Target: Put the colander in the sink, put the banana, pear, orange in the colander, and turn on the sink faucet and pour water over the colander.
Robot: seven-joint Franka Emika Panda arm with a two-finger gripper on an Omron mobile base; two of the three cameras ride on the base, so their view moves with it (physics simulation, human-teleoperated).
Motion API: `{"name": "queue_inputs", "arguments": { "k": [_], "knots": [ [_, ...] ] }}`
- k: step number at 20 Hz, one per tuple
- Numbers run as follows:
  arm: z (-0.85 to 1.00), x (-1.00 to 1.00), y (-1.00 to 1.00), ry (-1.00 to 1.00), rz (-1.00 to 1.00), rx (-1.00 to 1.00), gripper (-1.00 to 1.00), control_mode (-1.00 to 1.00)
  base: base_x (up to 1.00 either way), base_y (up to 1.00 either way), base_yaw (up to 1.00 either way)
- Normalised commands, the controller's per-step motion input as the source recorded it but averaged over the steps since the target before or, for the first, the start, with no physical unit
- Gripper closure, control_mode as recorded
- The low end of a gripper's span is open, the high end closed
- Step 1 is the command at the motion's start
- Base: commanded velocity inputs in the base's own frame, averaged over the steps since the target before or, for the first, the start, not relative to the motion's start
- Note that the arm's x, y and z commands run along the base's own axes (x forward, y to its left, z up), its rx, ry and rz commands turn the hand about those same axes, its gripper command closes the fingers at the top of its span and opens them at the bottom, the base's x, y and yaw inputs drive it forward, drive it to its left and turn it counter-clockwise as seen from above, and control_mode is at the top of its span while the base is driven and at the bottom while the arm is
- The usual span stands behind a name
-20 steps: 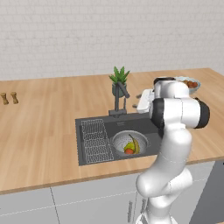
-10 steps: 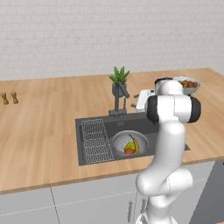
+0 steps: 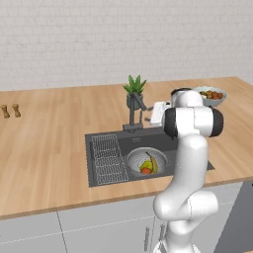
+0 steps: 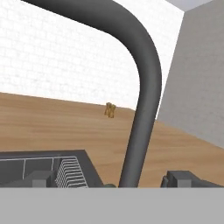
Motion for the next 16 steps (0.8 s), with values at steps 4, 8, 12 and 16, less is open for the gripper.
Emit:
{"name": "queue_inputs", "arguments": {
  "k": [4, 8, 12, 16],
  "knots": [
    [-0.14, 0.18, 0.15, 0.00, 0.00, 0.00, -1.00, -1.00, 0.00, 0.00, 0.00],
    [-0.17, 0.32, 0.07, 0.00, 0.00, 0.02, -1.00, -1.00, 0.00, 0.00, 0.00],
    [-0.14, 0.29, 0.00, 0.00, 0.00, 0.00, -1.00, -1.00, 0.00, 0.00, 0.00],
    [-0.07, 0.26, 0.00, 0.00, 0.00, 0.00, -1.00, -1.00, 0.00, 0.00, 0.00]
  ]
}}
